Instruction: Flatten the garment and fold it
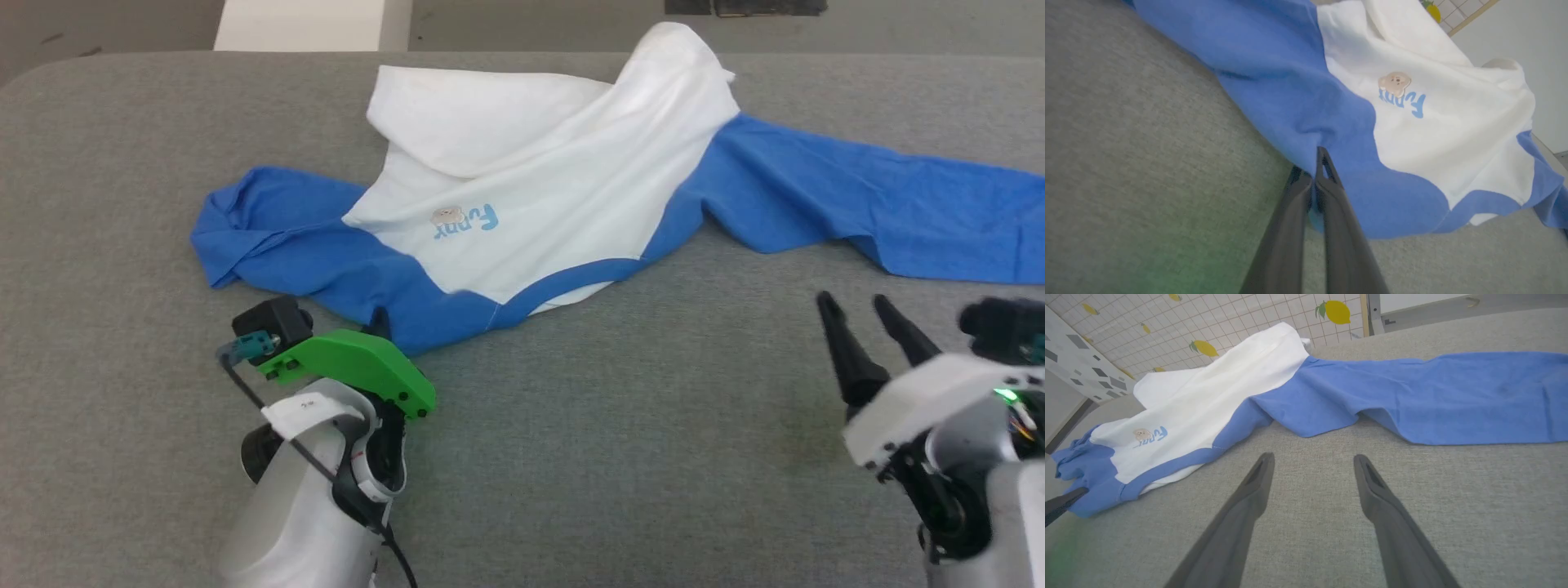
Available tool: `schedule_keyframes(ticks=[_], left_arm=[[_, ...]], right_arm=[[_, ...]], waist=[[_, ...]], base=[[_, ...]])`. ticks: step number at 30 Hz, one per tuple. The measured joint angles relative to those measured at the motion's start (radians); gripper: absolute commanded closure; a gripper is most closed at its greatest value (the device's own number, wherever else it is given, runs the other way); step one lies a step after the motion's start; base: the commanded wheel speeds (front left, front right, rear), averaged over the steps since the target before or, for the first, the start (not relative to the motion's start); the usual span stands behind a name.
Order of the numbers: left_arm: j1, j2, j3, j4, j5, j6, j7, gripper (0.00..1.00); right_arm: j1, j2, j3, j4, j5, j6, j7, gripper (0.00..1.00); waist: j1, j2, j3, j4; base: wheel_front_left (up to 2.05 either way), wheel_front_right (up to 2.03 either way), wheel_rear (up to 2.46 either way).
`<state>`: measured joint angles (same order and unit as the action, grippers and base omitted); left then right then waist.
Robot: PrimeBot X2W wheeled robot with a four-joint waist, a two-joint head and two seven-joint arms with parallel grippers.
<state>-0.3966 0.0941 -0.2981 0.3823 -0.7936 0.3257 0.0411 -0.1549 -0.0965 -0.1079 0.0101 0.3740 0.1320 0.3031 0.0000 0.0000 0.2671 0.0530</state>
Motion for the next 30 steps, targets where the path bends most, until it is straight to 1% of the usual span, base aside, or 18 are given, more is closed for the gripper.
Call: schedule_keyframes(ticks=[4,7,9,15,20,24,26,27,28,29,30], left_arm=[[0.007,0.006,0.006,-0.067,0.006,0.001,-0.035,1.00],[0.006,0.008,0.005,-0.105,0.012,0.005,-0.043,1.00],[0.005,0.008,-0.001,-0.122,0.014,0.010,-0.042,1.00],[-0.008,0.003,-0.025,-0.143,0.019,0.010,-0.035,1.00],[-0.027,-0.003,-0.033,-0.142,0.020,0.009,-0.050,1.00],[-0.033,-0.006,-0.037,-0.138,0.020,0.009,-0.062,1.00],[-0.035,-0.007,-0.038,-0.136,0.020,0.005,-0.066,1.00],[-0.036,-0.007,-0.038,-0.133,0.019,0.003,-0.066,1.00],[-0.036,-0.007,-0.039,-0.130,0.019,0.001,-0.069,1.00],[-0.036,-0.008,-0.039,-0.128,0.019,0.001,-0.071,1.00],[-0.036,-0.008,-0.039,-0.126,0.019,-0.001,-0.074,1.00]], right_arm=[[-0.090,-0.019,0.073,0.053,-0.008,0.000,0.066,0.00],[-0.185,-0.057,0.138,0.117,-0.065,0.000,0.116,0.00],[-0.248,-0.093,0.182,0.169,-0.125,0.000,0.148,0.00],[-0.376,-0.158,0.284,0.302,-0.206,0.000,0.235,0.00],[-0.445,-0.186,0.357,0.360,-0.240,0.000,0.221,0.00],[-0.490,-0.185,0.384,0.397,-0.255,0.000,0.176,0.00],[-0.507,-0.185,0.397,0.417,-0.254,0.000,0.170,0.00],[-0.514,-0.184,0.397,0.426,-0.248,0.000,0.171,0.29],[-0.521,-0.184,0.401,0.435,-0.241,0.000,0.170,0.91],[-0.525,-0.184,0.408,0.441,-0.235,0.000,0.170,1.00],[-0.526,-0.183,0.415,0.445,-0.223,0.000,0.170,1.00]], waist=[[0.0000,0.0000,0.004,0.031],[0.0000,0.0000,0.017,0.051],[0.0000,0.0000,0.033,0.063],[0.0000,0.0000,0.085,0.094],[0.0000,0.0000,0.128,0.112],[0.0000,0.0000,0.154,0.120],[0.0000,0.0000,0.161,0.121],[0.0000,0.0000,0.162,0.120],[0.0000,0.0000,0.162,0.119],[0.0000,0.0000,0.160,0.117],[0.0000,0.0000,0.157,0.115]], base=[[0.00,0.00,0.00],[0.00,0.00,0.00],[0.00,0.00,0.00],[0.00,0.00,0.00],[0.00,0.00,0.00],[0.00,0.00,0.00],[0.00,0.00,0.00],[0.00,0.00,0.00],[0.00,0.00,0.00],[0.00,0.00,0.00],[0.00,0.00,0.00]])
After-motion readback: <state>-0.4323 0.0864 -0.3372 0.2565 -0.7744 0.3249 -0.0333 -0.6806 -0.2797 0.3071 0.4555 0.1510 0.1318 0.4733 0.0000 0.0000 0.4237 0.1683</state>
